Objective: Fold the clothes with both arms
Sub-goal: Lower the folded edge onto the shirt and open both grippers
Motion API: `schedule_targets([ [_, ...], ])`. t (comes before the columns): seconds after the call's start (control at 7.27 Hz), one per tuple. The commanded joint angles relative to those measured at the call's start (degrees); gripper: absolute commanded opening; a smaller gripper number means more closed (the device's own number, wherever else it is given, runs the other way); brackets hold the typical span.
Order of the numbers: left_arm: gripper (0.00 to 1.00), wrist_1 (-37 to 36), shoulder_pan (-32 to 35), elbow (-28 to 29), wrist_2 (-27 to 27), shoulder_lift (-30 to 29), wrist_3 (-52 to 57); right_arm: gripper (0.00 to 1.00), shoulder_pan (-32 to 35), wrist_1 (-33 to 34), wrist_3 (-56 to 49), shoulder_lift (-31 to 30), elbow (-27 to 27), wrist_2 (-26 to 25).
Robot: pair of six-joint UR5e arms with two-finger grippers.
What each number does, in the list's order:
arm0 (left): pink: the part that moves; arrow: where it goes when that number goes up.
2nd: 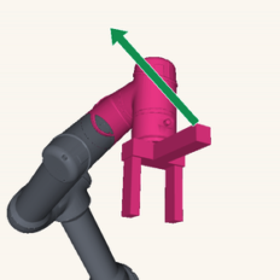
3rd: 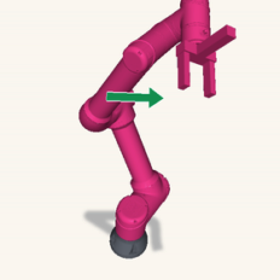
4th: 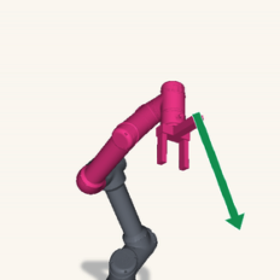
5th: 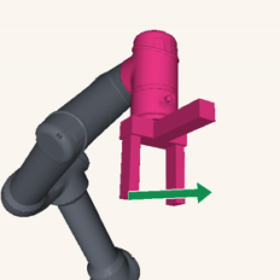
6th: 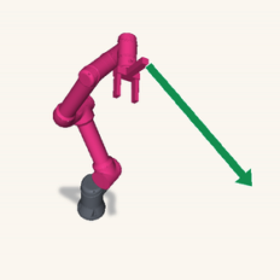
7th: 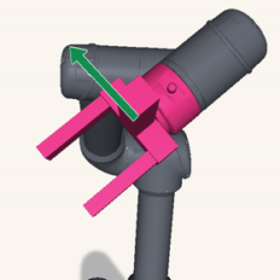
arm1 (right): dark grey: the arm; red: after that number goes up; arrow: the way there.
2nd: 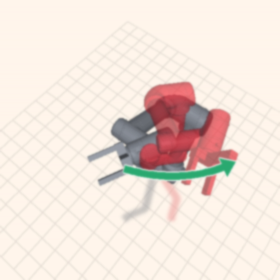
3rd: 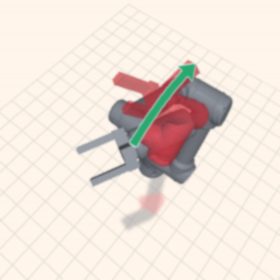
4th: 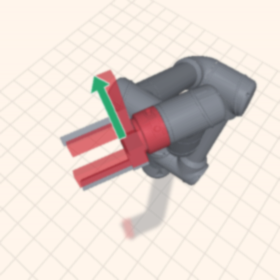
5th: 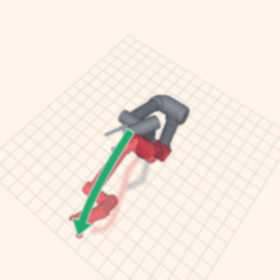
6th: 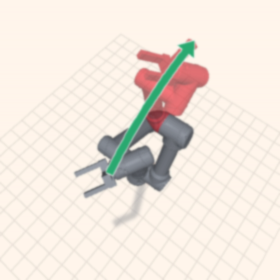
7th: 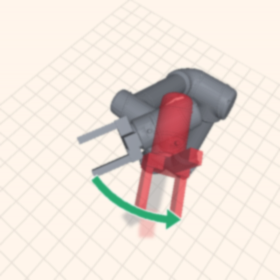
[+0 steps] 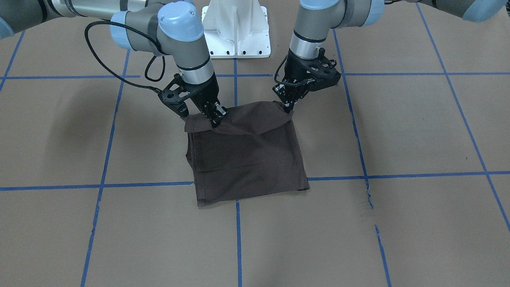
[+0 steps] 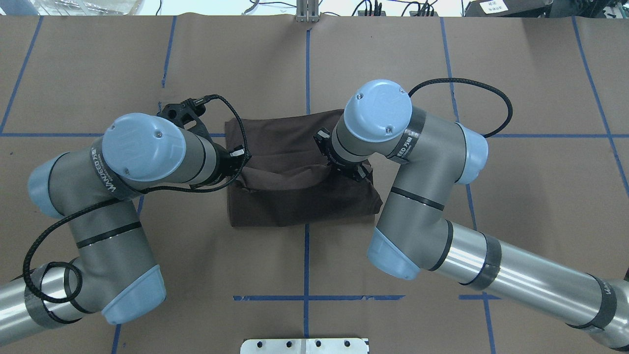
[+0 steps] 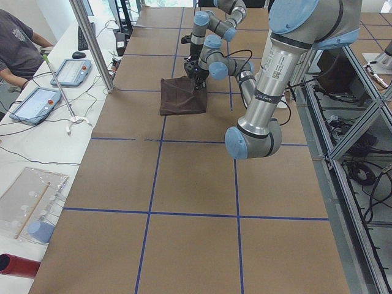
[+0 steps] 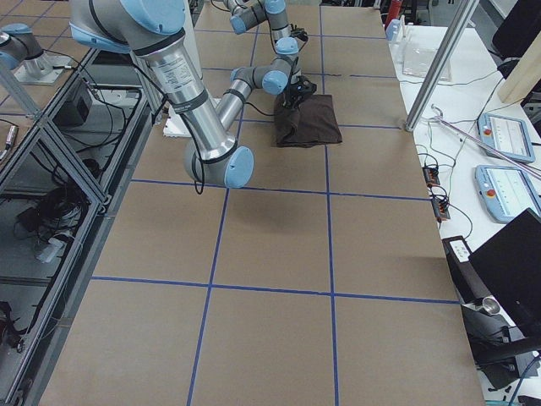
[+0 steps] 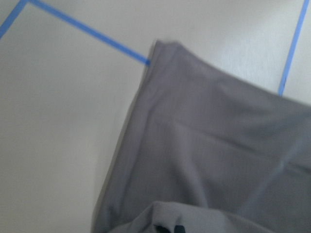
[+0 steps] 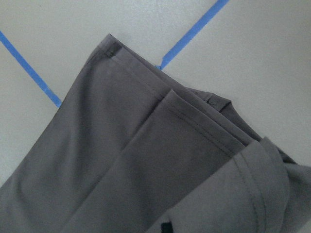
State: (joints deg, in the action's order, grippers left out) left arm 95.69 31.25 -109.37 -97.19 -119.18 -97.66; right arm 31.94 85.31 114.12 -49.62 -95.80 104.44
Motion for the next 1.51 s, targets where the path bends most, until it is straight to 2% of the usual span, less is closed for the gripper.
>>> schedule_targets([
  [0.0, 0.0, 2.49, 1.27, 3.11, 0.07, -0.88, 0.02, 0.0, 0.66, -4.96, -0.21, 1.54, 5.34, 0.24],
  [0.14, 0.0, 2.49, 1.27, 3.11, 0.07, -1.06, -0.07, 0.0, 0.66, -5.77, -0.3, 2.32, 7.28, 0.24],
  [0.41, 0.0, 2.49, 1.27, 3.29, 0.07, -1.06, -0.07, 0.0, 1.1, -5.95, -0.3, 2.42, 7.82, 0.32],
  [0.55, 0.0, 2.58, 1.27, 4.51, 0.16, -1.15, -0.07, 0.0, 1.62, -5.95, -0.21, 2.51, 7.82, 0.32],
  [0.69, 0.0, 5.27, 2.66, 6.61, 0.24, -1.41, -0.07, 0.0, 2.94, -6.04, -0.39, 3.9, 10.26, 0.41],
  [0.83, 0.79, 9.3, 4.94, 12.37, 0.16, -2.8, 0.89, 0.6, 5.12, -9.95, -1.43, 9.05, 20.12, 0.41],
  [0.96, 1.0, 12.04, 9.14, 20.0, -0.02, -7.08, 8.29, 1.0, 9.06, -15.3, -3.1, 13.1, 29.61, 3.2],
  [1.1, 1.0, 11.63, 12.58, 22.6, -0.11, -7.73, 15.76, 1.0, 12.23, -17.88, -7.2, 14.19, 33.01, 4.53],
  [1.24, 1.0, 11.45, 15.74, 22.62, -0.37, -7.83, 19.93, 1.0, 13.83, -18.16, -8.98, 14.37, 34.61, 4.72],
  [1.38, 1.0, 11.71, 16.56, 22.62, -2.98, -7.74, 20.23, 1.0, 14.37, -18.08, -9.87, 14.37, 34.63, 5.33],
])
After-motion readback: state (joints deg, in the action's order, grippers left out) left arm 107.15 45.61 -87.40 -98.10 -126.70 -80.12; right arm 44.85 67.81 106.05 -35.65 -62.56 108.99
